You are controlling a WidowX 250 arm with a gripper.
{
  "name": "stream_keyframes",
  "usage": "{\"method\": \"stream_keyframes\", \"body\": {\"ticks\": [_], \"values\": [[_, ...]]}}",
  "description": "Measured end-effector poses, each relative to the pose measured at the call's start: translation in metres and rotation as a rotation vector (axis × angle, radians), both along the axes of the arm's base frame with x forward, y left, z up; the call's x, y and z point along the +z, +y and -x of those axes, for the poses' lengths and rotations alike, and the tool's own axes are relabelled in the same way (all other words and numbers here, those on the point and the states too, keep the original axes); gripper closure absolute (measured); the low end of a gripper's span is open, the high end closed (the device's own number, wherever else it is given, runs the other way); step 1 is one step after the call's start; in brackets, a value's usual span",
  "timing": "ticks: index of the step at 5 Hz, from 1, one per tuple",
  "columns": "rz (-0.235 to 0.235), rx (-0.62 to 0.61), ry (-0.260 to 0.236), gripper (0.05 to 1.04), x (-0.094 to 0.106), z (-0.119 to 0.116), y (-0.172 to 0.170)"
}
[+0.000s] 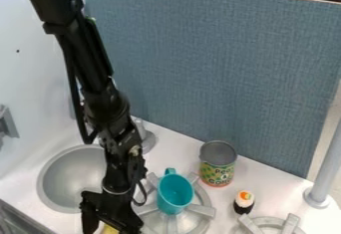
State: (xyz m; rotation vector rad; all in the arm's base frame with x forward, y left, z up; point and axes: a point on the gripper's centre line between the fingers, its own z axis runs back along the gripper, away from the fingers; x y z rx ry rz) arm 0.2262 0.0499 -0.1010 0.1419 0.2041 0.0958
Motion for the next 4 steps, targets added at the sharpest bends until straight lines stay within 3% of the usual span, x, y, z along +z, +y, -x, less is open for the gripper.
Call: {"method": "stream_keyframes", "body": {"ticks": [1,2,3,4], "values": [[-0.007,0.037,-0.016,0.411,-0.001,-0.002,-0.001],[0.049,0.053,-0.056,0.685,-0.003,-0.001,-0.010],[0.050,0.024,-0.108,0.862,0.031,-0.014,-0.020],[-0.011,-0.095,-0.100,0.951,0.066,-0.019,-0.057]]}}
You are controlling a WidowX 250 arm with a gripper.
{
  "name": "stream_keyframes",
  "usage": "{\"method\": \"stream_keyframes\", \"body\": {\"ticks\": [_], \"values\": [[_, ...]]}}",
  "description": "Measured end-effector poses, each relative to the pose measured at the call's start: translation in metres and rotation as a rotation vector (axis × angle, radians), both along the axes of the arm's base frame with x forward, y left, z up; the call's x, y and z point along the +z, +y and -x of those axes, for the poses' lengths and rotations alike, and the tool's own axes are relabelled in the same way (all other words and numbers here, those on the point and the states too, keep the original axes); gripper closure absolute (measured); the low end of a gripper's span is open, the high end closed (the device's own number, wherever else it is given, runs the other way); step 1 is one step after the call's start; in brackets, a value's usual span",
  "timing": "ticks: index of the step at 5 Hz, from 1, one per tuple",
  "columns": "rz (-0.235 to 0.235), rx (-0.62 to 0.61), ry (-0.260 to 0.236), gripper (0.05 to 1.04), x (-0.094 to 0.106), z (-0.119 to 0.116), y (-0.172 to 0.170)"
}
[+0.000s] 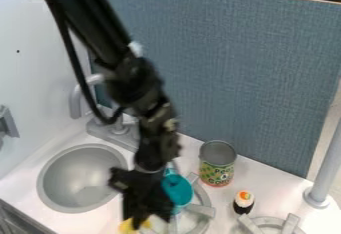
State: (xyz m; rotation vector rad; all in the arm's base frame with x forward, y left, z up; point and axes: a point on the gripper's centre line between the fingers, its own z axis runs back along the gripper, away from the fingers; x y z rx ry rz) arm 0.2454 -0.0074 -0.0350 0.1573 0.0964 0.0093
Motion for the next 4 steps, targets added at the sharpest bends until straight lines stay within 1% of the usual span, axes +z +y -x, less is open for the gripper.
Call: {"method": "stream_keyframes", "body": {"ticks": [1,2,3,4], "values": [[0.022,-0.136,0.007,0.987,0.011,0.005,-0.039],[0.092,-0.237,0.036,0.988,0.001,0.005,-0.068],[0.118,-0.256,0.119,0.988,-0.029,0.009,-0.077],[0.121,-0.247,0.135,0.988,-0.046,0.003,-0.080]]}}
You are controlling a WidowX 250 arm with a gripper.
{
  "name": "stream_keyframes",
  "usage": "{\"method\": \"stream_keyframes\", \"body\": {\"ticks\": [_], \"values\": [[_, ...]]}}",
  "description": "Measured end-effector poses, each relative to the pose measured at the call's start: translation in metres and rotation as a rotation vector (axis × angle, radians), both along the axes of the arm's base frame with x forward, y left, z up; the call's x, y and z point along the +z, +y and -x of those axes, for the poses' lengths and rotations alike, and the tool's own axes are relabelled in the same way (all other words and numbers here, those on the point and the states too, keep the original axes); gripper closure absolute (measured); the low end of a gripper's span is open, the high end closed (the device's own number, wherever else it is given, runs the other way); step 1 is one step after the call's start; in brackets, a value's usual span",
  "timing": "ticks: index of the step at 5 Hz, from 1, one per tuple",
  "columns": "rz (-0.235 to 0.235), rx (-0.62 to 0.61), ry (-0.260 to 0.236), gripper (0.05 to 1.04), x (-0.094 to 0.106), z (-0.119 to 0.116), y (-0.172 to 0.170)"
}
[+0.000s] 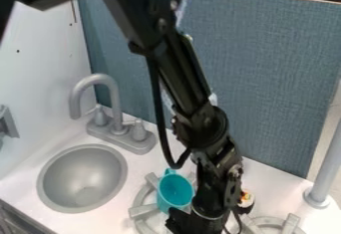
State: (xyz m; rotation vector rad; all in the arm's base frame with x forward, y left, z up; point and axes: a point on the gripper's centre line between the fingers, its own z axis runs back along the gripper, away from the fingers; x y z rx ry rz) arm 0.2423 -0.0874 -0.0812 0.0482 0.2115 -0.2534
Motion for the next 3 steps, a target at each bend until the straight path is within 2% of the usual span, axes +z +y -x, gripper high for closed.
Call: {"method": "stream_keyframes", "body": {"ticks": [1,2,3], "values": [[0.020,-0.005,0.005,0.965,-0.013,-0.008,-0.005],[0.038,0.026,0.071,0.775,-0.020,-0.014,-0.004],[0.031,0.067,0.088,0.473,-0.015,-0.018,-0.004]]}}
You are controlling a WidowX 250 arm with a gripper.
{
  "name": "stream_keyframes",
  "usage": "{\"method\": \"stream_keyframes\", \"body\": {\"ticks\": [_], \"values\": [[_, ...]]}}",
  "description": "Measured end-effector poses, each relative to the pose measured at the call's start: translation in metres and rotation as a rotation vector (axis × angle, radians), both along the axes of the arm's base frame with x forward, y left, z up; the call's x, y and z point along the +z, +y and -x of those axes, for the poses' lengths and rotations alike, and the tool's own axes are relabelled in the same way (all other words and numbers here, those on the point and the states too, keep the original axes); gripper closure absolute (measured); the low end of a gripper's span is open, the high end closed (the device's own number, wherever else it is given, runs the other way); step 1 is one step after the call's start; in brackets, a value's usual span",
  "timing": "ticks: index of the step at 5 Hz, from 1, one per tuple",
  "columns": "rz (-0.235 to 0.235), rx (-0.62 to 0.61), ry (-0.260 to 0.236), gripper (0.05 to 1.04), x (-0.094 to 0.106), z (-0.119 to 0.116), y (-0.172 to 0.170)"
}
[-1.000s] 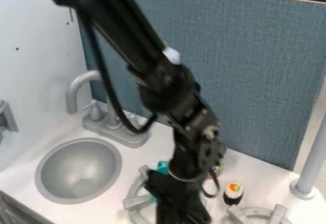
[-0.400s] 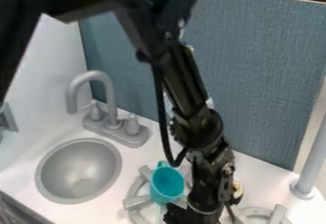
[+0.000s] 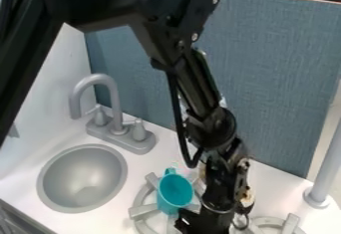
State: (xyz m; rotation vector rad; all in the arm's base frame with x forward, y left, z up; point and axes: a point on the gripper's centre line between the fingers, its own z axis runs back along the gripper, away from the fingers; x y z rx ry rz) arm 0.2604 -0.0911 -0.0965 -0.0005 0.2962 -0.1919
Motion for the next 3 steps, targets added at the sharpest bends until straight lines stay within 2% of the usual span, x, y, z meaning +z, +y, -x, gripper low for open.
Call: {"method": "stream_keyframes", "body": {"ticks": [1,2,3], "values": [[0.017,0.098,-0.002,0.178,0.014,0.000,0.000],[0.051,0.174,-0.076,0.075,0.047,-0.009,0.006],[-0.002,0.207,-0.199,0.081,0.101,-0.012,0.018]]}}
